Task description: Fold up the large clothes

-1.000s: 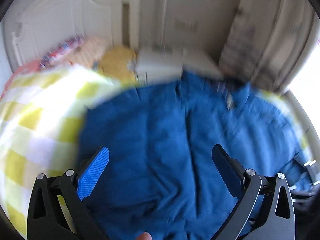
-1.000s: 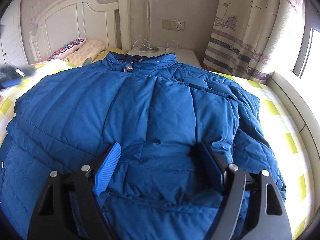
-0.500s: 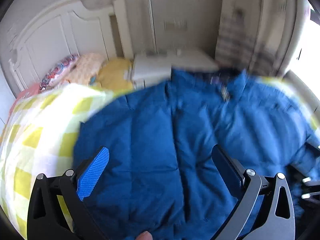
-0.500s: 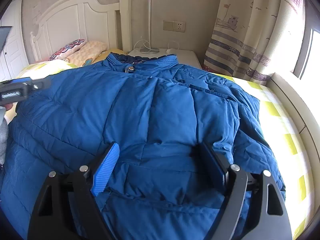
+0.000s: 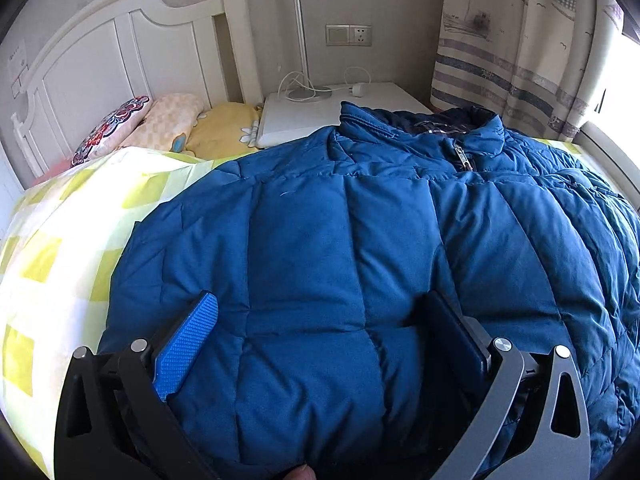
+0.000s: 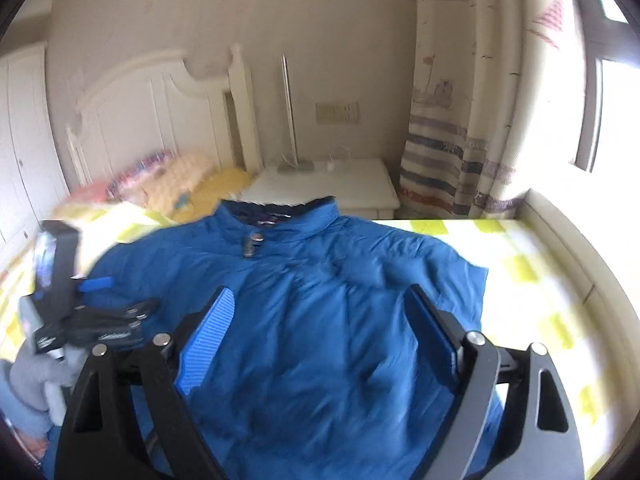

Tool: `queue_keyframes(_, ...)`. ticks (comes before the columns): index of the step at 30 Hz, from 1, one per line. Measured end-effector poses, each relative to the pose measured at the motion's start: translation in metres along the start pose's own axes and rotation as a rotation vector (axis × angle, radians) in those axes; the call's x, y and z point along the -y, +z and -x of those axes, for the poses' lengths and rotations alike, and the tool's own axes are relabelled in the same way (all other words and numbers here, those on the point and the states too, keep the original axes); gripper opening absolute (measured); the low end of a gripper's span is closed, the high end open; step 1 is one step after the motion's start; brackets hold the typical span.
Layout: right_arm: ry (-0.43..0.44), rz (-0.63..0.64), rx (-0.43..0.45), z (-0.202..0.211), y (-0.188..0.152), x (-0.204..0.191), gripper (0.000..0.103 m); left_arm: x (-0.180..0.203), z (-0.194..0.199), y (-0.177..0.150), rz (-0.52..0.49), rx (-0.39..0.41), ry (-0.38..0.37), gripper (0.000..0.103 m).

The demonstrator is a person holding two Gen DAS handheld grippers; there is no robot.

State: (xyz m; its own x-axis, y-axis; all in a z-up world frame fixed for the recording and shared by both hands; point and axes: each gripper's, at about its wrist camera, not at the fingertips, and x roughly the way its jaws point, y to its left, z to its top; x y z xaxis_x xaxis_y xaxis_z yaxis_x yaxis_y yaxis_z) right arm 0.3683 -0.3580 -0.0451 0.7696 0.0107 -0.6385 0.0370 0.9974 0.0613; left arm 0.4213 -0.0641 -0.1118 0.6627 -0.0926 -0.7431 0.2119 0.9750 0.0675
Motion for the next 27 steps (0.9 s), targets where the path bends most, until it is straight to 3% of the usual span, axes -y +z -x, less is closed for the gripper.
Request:
queue_keyframes(3,-0.026,-0.067,-0.134,-0.054,0.014,0.025,0.09,0.0,0.001,0.0,0.001,-0.001,-0.001,0.099)
queue_keyframes(6,-0.022,-0.115,-0.248,-0.099,0.001,0.041,0.094,-0.001,-0.001,0.001,0.005,-0.001,-0.005,0.099)
queue_keyframes(11,0.021,-0.153,-0.263,-0.108,-0.006,0.049,0.098,-0.002,0.0,0.001,0.007,-0.001,-0.009,0.099)
queue_keyframes(13,-0.025,-0.165,-0.259,-0.096,-0.002,0.05,0.094,-0.002,-0.001,0.001,0.008,-0.002,-0.009,0.099)
queue_keyframes(14,-0.039,-0.159,-0.208,-0.08,0.001,0.044,0.093,-0.002,-0.001,0.001,0.008,-0.001,-0.009,0.099)
queue_keyframes(17,0.036,-0.088,-0.08,-0.041,0.002,0.017,0.093,-0.002,-0.001,0.001,0.006,-0.001,-0.008,0.099)
queue_keyframes(21,0.016,0.088,-0.153,-0.049,-0.025,-0.016,0.093,-0.002,0.0,0.0,0.004,0.0,-0.003,0.099)
queue_keyframes(27,-0.003,0.102,-0.161,-0.07,-0.041,-0.015,0.1,-0.001,0.0,0.0,0.002,0.001,0.0,0.099)
